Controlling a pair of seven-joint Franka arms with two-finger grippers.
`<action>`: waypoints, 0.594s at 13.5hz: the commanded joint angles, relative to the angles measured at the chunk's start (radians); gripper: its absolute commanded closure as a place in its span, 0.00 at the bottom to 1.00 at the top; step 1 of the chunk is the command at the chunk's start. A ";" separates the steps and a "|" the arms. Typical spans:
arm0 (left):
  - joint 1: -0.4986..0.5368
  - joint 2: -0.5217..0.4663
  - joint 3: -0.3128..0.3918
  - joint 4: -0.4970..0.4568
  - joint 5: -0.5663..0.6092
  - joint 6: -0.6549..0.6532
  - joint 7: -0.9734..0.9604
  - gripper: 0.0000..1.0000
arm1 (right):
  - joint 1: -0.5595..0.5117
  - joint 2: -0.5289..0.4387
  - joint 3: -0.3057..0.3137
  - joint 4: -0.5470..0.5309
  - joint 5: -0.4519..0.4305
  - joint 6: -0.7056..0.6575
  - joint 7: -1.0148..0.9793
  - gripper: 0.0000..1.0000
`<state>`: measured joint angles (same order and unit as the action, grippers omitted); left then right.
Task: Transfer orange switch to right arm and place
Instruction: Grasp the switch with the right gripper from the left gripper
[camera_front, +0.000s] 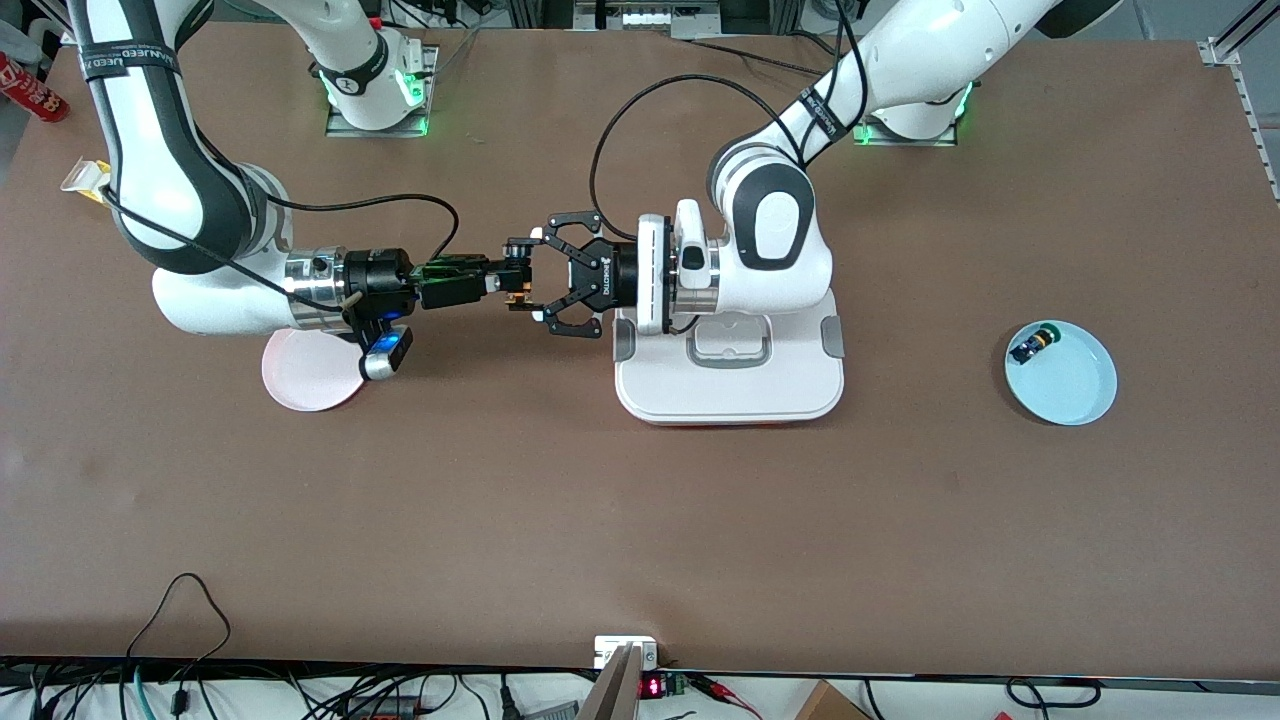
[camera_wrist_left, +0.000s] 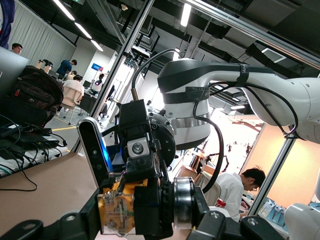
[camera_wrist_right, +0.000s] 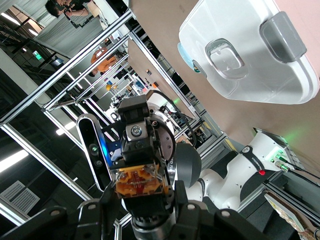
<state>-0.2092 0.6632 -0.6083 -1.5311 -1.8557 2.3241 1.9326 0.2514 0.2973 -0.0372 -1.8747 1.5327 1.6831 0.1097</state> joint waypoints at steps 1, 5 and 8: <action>-0.010 0.001 -0.001 0.016 -0.028 0.014 0.026 0.57 | -0.004 -0.013 0.003 -0.012 0.012 -0.006 0.015 0.77; -0.007 -0.004 -0.001 0.016 -0.028 0.014 -0.003 0.00 | -0.004 -0.015 0.003 -0.012 0.012 -0.008 0.008 0.77; -0.007 -0.004 -0.001 0.025 -0.028 0.012 -0.021 0.00 | -0.004 -0.018 0.003 -0.012 0.012 -0.006 0.007 0.77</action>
<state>-0.2105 0.6631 -0.6091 -1.5268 -1.8559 2.3252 1.9176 0.2515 0.2971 -0.0372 -1.8747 1.5321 1.6831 0.1069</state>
